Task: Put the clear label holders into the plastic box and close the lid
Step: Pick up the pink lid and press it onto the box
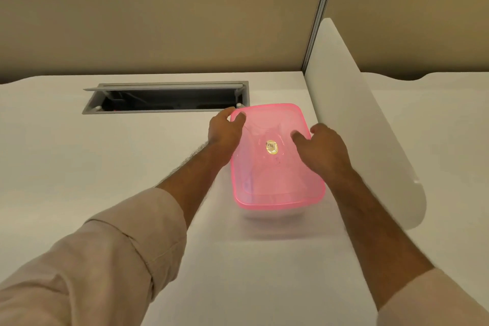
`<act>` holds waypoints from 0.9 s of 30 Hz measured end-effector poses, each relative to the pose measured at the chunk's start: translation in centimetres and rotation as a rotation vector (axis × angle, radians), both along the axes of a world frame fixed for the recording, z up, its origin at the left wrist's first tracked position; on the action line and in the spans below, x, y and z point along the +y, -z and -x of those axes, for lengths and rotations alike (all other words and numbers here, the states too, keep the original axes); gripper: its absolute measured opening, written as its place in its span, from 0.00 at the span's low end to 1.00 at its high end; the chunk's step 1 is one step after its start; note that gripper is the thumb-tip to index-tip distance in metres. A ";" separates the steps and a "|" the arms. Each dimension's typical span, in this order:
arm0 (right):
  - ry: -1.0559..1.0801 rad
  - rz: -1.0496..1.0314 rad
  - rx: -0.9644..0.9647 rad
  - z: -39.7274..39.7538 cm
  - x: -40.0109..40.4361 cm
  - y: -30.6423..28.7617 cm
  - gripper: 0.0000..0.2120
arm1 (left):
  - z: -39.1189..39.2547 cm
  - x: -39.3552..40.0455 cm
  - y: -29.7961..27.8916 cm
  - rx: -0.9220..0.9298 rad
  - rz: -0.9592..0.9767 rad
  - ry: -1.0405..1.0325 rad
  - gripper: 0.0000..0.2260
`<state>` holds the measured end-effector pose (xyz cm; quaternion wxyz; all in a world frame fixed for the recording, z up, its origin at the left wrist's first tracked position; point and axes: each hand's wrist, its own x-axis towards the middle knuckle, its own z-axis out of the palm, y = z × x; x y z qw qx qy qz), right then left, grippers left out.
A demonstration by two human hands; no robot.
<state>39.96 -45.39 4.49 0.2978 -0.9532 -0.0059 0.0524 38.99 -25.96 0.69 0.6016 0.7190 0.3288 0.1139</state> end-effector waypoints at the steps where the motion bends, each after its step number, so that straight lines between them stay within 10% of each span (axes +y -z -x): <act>1: 0.006 -0.001 -0.002 -1.2 0.6 0.0 0.29 | 0.0 0.0 0.1 -0.005 0.004 0.005 0.17; 12: 0.203 -0.388 0.105 -8.7 2.9 1.8 0.23 | 0.3 0.6 0.1 -0.014 0.104 0.084 0.18; 27: 0.085 -0.376 0.006 -6.7 1.5 3.1 0.26 | 0.0 0.0 0.7 -0.016 -0.038 -0.024 0.18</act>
